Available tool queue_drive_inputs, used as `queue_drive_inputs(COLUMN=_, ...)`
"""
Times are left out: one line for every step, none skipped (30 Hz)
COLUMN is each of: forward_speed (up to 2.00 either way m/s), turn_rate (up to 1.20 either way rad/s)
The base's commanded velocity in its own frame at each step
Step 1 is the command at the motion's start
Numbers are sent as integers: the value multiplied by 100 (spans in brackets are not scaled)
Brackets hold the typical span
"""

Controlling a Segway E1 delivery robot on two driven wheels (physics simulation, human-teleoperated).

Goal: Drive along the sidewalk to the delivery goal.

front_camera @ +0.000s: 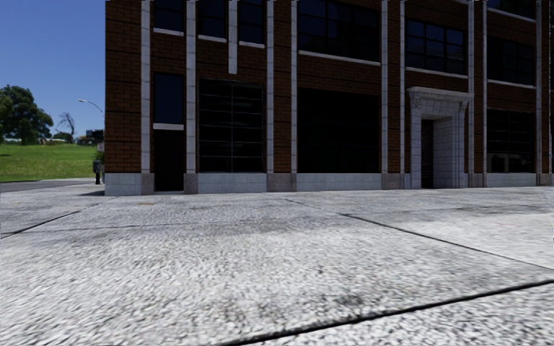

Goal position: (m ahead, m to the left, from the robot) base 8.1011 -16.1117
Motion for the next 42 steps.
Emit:
queue_drive_inputs(forward_speed=180, turn_rate=-39)
queue_drive_inputs(forward_speed=180, turn_rate=-39)
queue_drive_inputs(forward_speed=180, turn_rate=-39)
queue_drive_inputs(forward_speed=185, turn_rate=-39)
queue_drive_inputs(forward_speed=191, turn_rate=-39)
queue_drive_inputs(forward_speed=191, turn_rate=-39)
queue_drive_inputs(forward_speed=200, turn_rate=-39)
queue_drive_inputs(forward_speed=200, turn_rate=-39)
queue_drive_inputs(forward_speed=200, turn_rate=-39)
queue_drive_inputs(forward_speed=200, turn_rate=-42)
queue_drive_inputs(forward_speed=200, turn_rate=-42)
queue_drive_inputs(forward_speed=200, turn_rate=-47)
queue_drive_inputs(forward_speed=200, turn_rate=-50)
queue_drive_inputs(forward_speed=200, turn_rate=-51)
queue_drive_inputs(forward_speed=200, turn_rate=-51)
queue_drive_inputs(forward_speed=200, turn_rate=-51)
queue_drive_inputs(forward_speed=200, turn_rate=-51)
queue_drive_inputs(forward_speed=200, turn_rate=-51)
queue_drive_inputs(forward_speed=200, turn_rate=-51)
queue_drive_inputs(forward_speed=200, turn_rate=-51)
queue_drive_inputs(forward_speed=200, turn_rate=-51)
queue_drive_inputs(forward_speed=200, turn_rate=-51)
queue_drive_inputs(forward_speed=200, turn_rate=-51)
queue_drive_inputs(forward_speed=200, turn_rate=-51)
queue_drive_inputs(forward_speed=200, turn_rate=-51)
queue_drive_inputs(forward_speed=200, turn_rate=-51)
queue_drive_inputs(forward_speed=200, turn_rate=-51)
queue_drive_inputs(forward_speed=200, turn_rate=-51)
queue_drive_inputs(forward_speed=200, turn_rate=-52)
queue_drive_inputs(forward_speed=200, turn_rate=-56)
queue_drive_inputs(forward_speed=200, turn_rate=-58)
queue_drive_inputs(forward_speed=200, turn_rate=-58)
queue_drive_inputs(forward_speed=200, turn_rate=-58)
queue_drive_inputs(forward_speed=200, turn_rate=-58)
queue_drive_inputs(forward_speed=200, turn_rate=-58)
queue_drive_inputs(forward_speed=200, turn_rate=-58)
queue_drive_inputs(forward_speed=200, turn_rate=-58)
queue_drive_inputs(forward_speed=200, turn_rate=-58)
queue_drive_inputs(forward_speed=200, turn_rate=-58)
queue_drive_inputs(forward_speed=200, turn_rate=-58)
queue_drive_inputs(forward_speed=200, turn_rate=-58)
queue_drive_inputs(forward_speed=200, turn_rate=-58)
